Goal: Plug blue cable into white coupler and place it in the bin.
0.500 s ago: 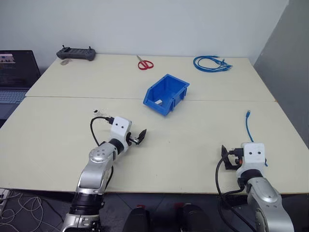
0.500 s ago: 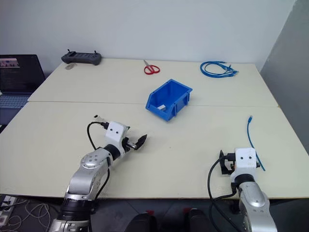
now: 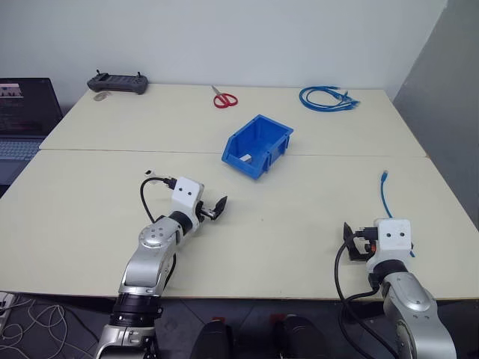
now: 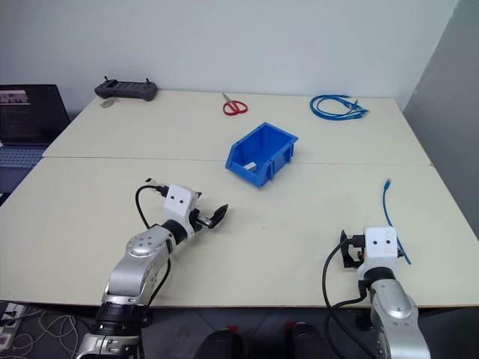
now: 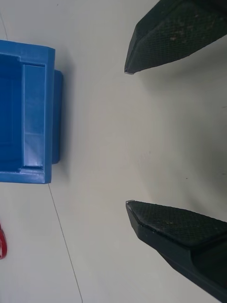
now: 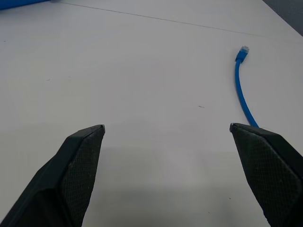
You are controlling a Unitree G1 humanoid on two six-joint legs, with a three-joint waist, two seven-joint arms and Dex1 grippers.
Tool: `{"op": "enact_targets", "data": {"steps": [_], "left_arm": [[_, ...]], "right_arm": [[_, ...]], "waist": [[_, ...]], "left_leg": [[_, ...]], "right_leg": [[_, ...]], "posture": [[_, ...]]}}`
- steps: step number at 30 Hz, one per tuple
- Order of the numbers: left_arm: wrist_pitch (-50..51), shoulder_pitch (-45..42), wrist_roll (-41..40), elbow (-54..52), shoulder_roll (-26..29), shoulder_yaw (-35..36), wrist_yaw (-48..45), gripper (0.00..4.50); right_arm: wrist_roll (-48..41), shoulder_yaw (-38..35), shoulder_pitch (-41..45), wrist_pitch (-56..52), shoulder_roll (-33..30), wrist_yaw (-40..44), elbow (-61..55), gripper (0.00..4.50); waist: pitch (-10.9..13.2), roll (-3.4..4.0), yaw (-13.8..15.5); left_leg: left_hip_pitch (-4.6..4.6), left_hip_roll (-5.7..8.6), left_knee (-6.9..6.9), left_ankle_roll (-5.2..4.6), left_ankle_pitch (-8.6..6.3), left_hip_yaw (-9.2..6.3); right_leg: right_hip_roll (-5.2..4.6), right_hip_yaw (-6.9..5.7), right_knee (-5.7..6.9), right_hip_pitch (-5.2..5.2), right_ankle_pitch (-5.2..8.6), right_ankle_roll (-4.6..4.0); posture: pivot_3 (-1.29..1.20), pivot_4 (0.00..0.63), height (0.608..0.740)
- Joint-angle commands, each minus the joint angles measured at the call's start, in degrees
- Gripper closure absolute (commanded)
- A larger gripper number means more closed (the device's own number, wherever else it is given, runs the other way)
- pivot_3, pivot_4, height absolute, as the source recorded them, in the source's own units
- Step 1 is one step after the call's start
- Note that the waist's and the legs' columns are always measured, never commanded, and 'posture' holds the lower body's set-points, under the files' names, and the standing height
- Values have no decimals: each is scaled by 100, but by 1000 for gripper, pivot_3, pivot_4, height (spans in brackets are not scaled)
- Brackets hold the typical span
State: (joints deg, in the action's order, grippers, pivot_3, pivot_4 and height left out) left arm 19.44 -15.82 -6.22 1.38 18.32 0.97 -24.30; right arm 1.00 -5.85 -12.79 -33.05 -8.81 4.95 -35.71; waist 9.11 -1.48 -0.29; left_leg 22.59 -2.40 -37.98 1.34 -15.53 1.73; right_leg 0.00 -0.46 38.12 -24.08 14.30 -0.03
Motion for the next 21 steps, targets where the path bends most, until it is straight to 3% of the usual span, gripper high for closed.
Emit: {"op": "enact_targets", "data": {"steps": [1, 21], "left_arm": [[-272, -219, -24, 92, 73, 21, -106, 37], [-336, -456, -49, 215, 37, -70, -295, 37]], "right_arm": [[28, -64, -28, 92, -12, -56, -152, 0], [20, -121, 51, 134, -107, -41, -97, 0]], "waist": [[0, 0, 2], [0, 0, 0]], "left_leg": [[0, 1, 0, 0, 0, 0], [0, 1, 0, 0, 0, 0]], "right_leg": [[0, 0, 0, 0, 0, 0], [0, 0, 0, 0, 0, 0]], "posture": [[0, 150, 740], [0, 150, 740]]}}
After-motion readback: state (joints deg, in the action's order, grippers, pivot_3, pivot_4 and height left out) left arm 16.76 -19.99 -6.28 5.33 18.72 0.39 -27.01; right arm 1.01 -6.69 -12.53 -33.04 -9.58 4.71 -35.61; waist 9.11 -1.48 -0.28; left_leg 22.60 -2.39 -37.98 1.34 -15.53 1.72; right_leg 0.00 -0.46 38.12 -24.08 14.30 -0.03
